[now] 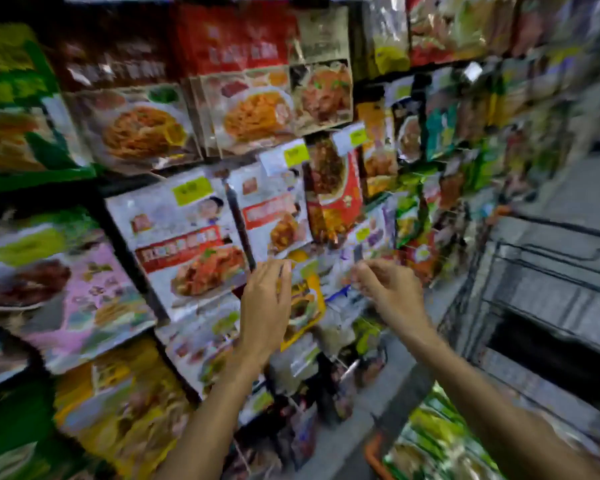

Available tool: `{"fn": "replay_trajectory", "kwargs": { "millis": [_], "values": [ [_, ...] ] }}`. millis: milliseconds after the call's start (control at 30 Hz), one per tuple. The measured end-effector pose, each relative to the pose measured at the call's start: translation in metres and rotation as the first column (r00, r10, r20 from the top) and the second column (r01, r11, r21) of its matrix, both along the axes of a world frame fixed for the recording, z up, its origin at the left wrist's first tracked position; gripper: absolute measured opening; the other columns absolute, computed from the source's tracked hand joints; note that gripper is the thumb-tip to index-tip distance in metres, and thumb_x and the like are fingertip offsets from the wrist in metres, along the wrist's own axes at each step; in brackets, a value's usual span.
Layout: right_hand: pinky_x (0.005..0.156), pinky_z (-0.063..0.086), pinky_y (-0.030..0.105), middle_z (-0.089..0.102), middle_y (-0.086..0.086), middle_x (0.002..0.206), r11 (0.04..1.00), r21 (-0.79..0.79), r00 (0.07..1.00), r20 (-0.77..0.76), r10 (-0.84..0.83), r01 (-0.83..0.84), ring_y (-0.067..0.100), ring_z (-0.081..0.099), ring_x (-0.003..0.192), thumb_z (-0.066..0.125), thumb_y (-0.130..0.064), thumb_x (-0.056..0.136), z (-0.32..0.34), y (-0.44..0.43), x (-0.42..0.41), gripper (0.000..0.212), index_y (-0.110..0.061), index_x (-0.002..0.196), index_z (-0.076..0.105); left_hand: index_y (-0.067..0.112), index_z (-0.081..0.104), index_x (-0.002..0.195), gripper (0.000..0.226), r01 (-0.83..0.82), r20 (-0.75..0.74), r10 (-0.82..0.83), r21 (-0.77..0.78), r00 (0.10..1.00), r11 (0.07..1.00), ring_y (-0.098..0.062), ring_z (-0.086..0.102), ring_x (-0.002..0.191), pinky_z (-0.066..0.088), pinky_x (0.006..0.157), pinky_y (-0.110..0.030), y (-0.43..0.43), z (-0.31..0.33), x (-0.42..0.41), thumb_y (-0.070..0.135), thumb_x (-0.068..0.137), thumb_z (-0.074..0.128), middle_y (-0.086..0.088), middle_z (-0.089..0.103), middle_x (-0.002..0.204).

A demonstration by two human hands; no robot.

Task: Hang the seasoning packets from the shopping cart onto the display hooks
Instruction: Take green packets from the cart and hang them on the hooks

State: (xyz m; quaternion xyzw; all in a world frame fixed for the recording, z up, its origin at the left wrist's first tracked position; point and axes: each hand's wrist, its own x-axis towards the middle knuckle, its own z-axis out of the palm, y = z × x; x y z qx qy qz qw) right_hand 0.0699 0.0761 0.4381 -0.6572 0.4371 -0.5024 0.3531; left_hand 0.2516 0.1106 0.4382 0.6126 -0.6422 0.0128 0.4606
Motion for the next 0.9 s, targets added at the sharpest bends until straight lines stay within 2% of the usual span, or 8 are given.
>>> {"fn": "replay_trajectory", "kwargs": {
  "millis": [133,233,333,467,600,700,800,900],
  "values": [
    [0.061,0.048,0.02,0.07,0.012,0.074,0.953,0.235,0.981,-0.081,-0.179,0.193,0.005,0.064,0.065,0.054,-0.011,0.097,-0.089,0.022,-0.076,0.025,0.005,0.086,0.069,-0.001,0.056,0.074,0.028,0.163,-0.201,-0.117,0.228,0.973,0.96,-0.024,0.049,0.06,0.037,0.059,-0.028,-0.013,-0.086,-0.077,0.008,0.099,0.046,-0.012,0.049,0.062],
    [0.07,0.046,0.037,0.071,0.015,0.081,0.857,0.354,0.924,-0.225,-0.31,0.374,0.022,0.065,0.076,0.054,-0.015,0.097,-0.15,0.044,-0.119,0.027,0.002,0.084,0.071,-0.009,0.064,0.093,0.026,0.309,-0.287,-0.197,0.424,0.938,0.852,-0.029,0.062,0.079,0.046,0.072,-0.043,-0.02,-0.148,-0.124,0.007,0.099,0.045,-0.026,0.066,0.084],
    [0.069,0.045,0.037,0.071,0.015,0.081,0.703,0.489,0.856,-0.311,-0.413,0.517,0.026,0.065,0.077,0.054,-0.018,0.097,-0.211,0.062,-0.152,0.027,0.0,0.085,0.07,-0.013,0.064,0.097,0.025,0.368,-0.302,-0.23,0.564,0.925,0.739,-0.038,0.062,0.075,0.044,0.069,-0.049,-0.027,-0.204,-0.16,0.005,0.099,0.046,-0.032,0.063,0.078],
    [0.069,0.048,0.041,0.069,0.023,0.081,0.5,0.6,0.772,-0.379,-0.51,0.624,0.037,0.066,0.079,0.051,-0.015,0.098,-0.286,0.086,-0.18,0.03,0.005,0.083,0.068,-0.007,0.063,0.097,0.026,0.439,-0.287,-0.343,0.712,0.894,0.548,-0.035,0.06,0.08,0.044,0.071,-0.044,-0.034,-0.275,-0.193,0.01,0.1,0.044,-0.03,0.063,0.087],
    [0.057,0.026,0.035,0.064,0.019,0.078,0.331,0.634,0.697,-0.5,-0.515,0.699,0.036,0.062,0.079,0.049,-0.013,0.099,-0.35,0.097,-0.196,0.027,0.004,0.085,0.064,-0.004,0.061,0.098,0.023,0.438,-0.251,-0.431,0.797,0.867,0.416,-0.037,0.058,0.075,0.036,0.062,-0.04,-0.041,-0.338,-0.212,0.013,0.1,0.046,-0.027,0.06,0.078],
    [0.063,0.036,0.033,0.065,0.02,0.09,0.225,0.673,0.678,-0.544,-0.495,0.705,0.037,0.062,0.089,0.05,-0.016,0.099,-0.392,0.104,-0.203,0.023,0.002,0.101,0.064,0.003,0.058,0.086,0.018,0.427,-0.256,-0.451,0.841,0.855,0.332,-0.028,0.051,0.067,0.033,0.062,-0.032,-0.048,-0.381,-0.22,0.007,0.099,0.046,-0.009,0.055,0.067],
    [0.08,0.045,0.034,0.065,0.021,0.11,0.15,0.717,0.687,-0.554,-0.47,0.68,0.034,0.061,0.1,0.054,-0.017,0.098,-0.43,0.11,-0.204,0.026,0.003,0.115,0.059,0.001,0.062,0.106,0.02,0.371,-0.213,-0.464,0.885,0.86,0.281,-0.028,0.06,0.087,0.049,0.075,-0.036,-0.058,-0.421,-0.226,0.01,0.1,0.046,-0.013,0.065,0.095],
    [0.09,0.044,0.036,0.059,0.022,0.124,0.093,0.736,0.698,-0.583,-0.415,0.67,0.034,0.056,0.112,0.057,-0.022,0.096,-0.459,0.11,-0.205,0.04,0.003,0.127,0.053,0.001,0.056,0.121,0.027,0.345,-0.177,-0.518,0.905,0.837,0.249,-0.031,0.06,0.096,0.046,0.074,-0.034,-0.072,-0.454,-0.238,0.013,0.1,0.045,-0.019,0.064,0.11]
  ]
}}
